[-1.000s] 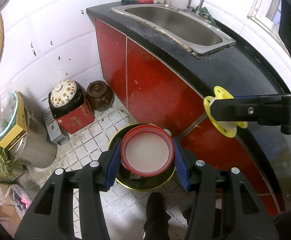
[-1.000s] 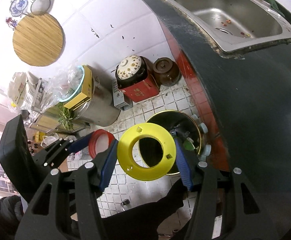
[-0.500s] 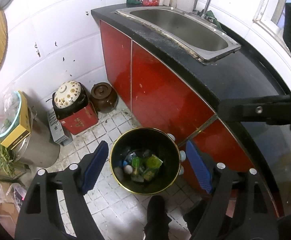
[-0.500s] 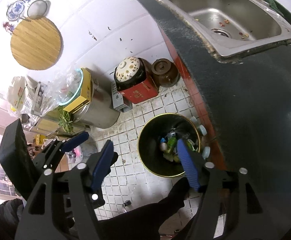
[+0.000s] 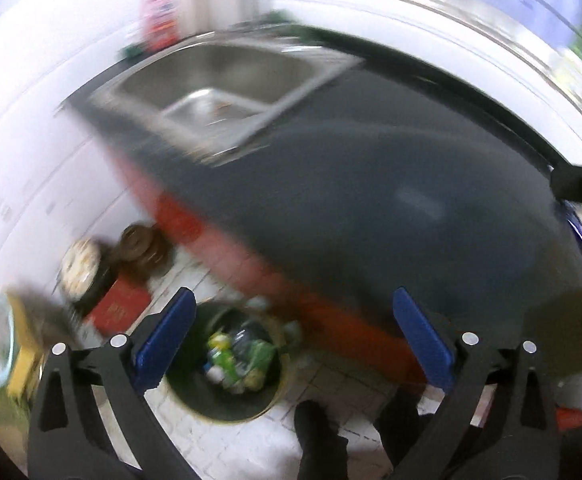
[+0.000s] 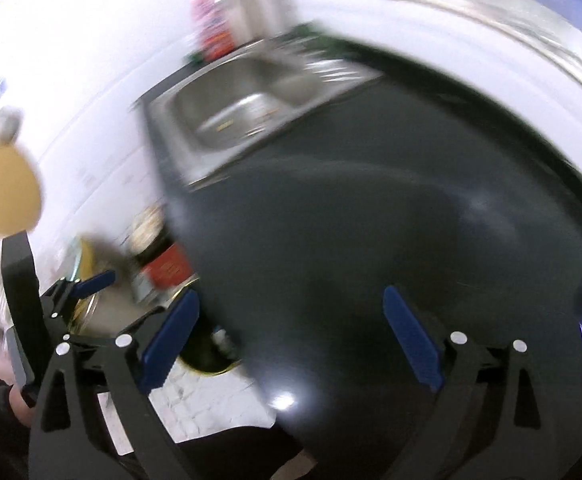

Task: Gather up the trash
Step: 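Return both tools to the trash pile on the countertop, then grasp the blue cloth with the left tool while the right tool grasps the green-yellow sponge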

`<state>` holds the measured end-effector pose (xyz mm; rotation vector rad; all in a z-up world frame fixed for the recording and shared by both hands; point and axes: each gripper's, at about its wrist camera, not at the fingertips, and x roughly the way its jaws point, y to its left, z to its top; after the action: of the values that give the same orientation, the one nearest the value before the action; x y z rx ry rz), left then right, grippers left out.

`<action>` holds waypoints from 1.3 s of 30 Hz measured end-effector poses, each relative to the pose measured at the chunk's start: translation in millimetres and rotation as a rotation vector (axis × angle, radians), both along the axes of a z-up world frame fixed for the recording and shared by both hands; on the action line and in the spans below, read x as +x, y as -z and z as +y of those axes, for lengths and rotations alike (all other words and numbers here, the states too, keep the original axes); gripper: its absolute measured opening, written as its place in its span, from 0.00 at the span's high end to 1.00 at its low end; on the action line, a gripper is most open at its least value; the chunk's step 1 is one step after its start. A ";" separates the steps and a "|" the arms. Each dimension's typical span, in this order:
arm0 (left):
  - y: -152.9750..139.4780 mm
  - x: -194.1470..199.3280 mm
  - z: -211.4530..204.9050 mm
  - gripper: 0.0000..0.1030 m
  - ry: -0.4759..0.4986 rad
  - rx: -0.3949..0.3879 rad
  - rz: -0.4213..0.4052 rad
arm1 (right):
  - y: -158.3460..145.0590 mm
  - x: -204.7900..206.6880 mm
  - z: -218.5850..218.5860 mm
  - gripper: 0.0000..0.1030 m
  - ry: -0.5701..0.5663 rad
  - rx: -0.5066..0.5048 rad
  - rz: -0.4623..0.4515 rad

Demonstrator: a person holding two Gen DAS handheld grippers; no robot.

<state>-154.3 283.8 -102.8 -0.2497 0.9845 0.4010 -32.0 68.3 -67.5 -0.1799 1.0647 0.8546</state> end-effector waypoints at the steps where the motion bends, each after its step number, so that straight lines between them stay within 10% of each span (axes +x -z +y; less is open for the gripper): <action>1: -2.6 17.8 -14.6 0.07 0.054 0.000 -0.004 | -3.1 9.3 -20.2 0.12 0.052 0.001 -0.006; 15: -22.6 202.1 -233.2 0.07 0.549 0.008 -0.063 | 6.7 91.0 -335.2 0.12 0.662 0.020 0.007; 39: 44.4 367.4 -350.8 0.07 0.747 0.050 0.059 | 92.6 227.7 -409.7 0.12 0.710 -0.008 0.154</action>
<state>213.1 -66.9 -147.2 0.1819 1.0493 -0.2517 195.7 -341.4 -160.1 0.2551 1.1655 0.2228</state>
